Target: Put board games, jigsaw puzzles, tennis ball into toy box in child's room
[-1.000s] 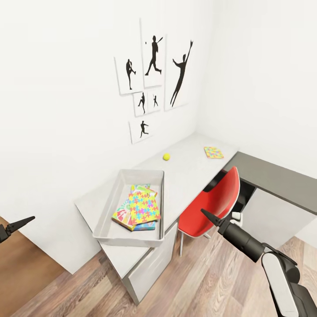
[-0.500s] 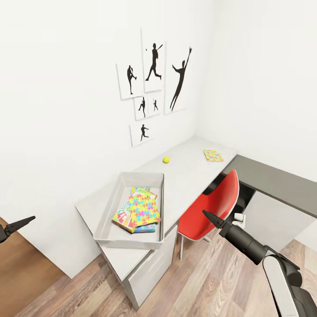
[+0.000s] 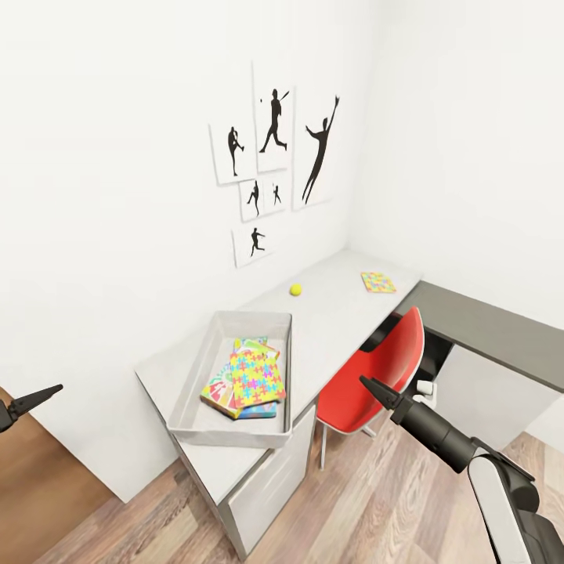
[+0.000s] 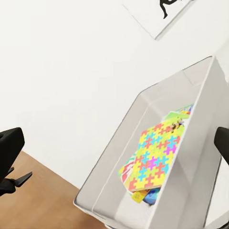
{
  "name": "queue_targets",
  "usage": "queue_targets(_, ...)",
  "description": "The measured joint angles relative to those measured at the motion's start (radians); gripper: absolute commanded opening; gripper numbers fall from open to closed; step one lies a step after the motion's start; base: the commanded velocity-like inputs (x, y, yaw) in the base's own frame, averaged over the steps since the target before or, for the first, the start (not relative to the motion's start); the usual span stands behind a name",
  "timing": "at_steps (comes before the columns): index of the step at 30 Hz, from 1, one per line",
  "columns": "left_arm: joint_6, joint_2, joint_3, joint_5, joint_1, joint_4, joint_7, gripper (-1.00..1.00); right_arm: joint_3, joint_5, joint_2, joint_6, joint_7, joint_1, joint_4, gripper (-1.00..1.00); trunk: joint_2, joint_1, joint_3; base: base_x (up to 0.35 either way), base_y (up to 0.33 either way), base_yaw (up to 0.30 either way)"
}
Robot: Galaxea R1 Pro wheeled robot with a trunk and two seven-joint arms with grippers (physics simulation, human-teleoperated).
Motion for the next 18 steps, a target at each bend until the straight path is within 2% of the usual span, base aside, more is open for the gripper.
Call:
queue_targets(10,0.0,0.0,-0.001,0.0,0.0,0.0,0.0,1.0,0.0,0.001,0.0,-0.007,0.001,0.001,0.0,1.0,0.0,0.0,0.016,0.0,0.0,0.014)
queue_targets(18,0.0,0.0,0.0,-0.006,0.0,0.0,0.001,1.0,0.0,0.003,0.0,-0.009,0.0,0.001,0.0,1.0,0.0,0.0,0.02,-0.008,0.0,0.016)
